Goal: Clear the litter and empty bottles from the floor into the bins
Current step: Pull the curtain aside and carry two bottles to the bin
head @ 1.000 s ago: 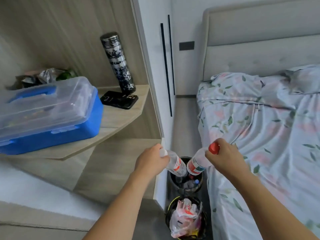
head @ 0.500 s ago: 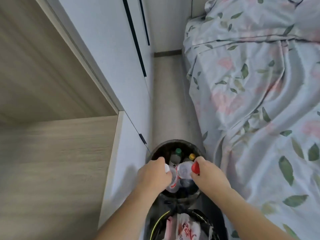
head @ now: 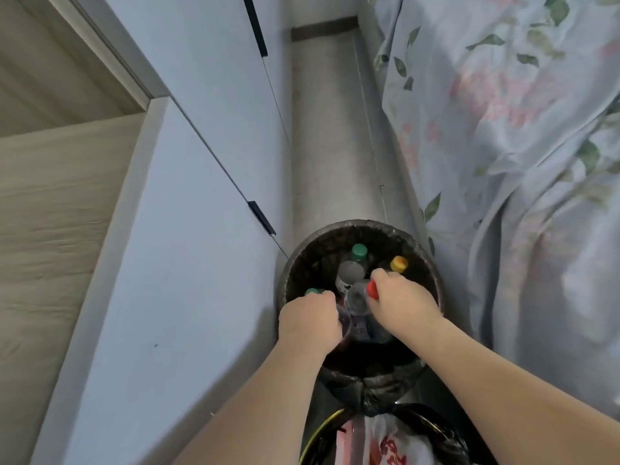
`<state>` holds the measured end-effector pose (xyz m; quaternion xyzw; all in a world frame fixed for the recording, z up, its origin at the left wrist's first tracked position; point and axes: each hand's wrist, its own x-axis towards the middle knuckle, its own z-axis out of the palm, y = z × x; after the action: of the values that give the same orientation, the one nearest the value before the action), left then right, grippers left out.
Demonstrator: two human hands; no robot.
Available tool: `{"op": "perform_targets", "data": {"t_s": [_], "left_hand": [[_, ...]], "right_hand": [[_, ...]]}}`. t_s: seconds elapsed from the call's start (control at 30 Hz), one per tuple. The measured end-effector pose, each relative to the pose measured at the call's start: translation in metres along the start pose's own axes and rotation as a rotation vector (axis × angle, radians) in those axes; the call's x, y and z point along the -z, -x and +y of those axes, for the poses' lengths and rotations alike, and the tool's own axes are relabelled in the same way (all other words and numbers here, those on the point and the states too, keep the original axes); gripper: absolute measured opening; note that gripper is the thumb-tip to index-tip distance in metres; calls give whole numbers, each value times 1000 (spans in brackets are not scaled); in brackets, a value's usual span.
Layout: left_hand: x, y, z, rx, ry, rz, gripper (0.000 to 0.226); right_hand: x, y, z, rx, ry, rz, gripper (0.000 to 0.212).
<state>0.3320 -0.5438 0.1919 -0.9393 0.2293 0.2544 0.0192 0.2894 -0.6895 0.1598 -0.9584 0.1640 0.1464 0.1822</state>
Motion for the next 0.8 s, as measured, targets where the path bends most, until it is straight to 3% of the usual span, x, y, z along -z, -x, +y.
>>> {"op": "perform_targets", "data": {"t_s": [0.27, 0.43, 0.63, 0.8], "left_hand": [[-42, -14, -6, -46, -130, -82, 22], [-64, -15, -8, -70, -218, -43, 22], [-55, -5, -9, -72, -239, -64, 32], [-44, 34, -10, -133, -95, -100, 36]], "right_hand": [[-27, -19, 1, 80, 125, -125, 28], [-52, -22, -2, 51, 168, -177, 33], [-40, -2, 2, 50, 146, -120, 57], [-11, 35, 10, 62, 173, -236, 42]]}}
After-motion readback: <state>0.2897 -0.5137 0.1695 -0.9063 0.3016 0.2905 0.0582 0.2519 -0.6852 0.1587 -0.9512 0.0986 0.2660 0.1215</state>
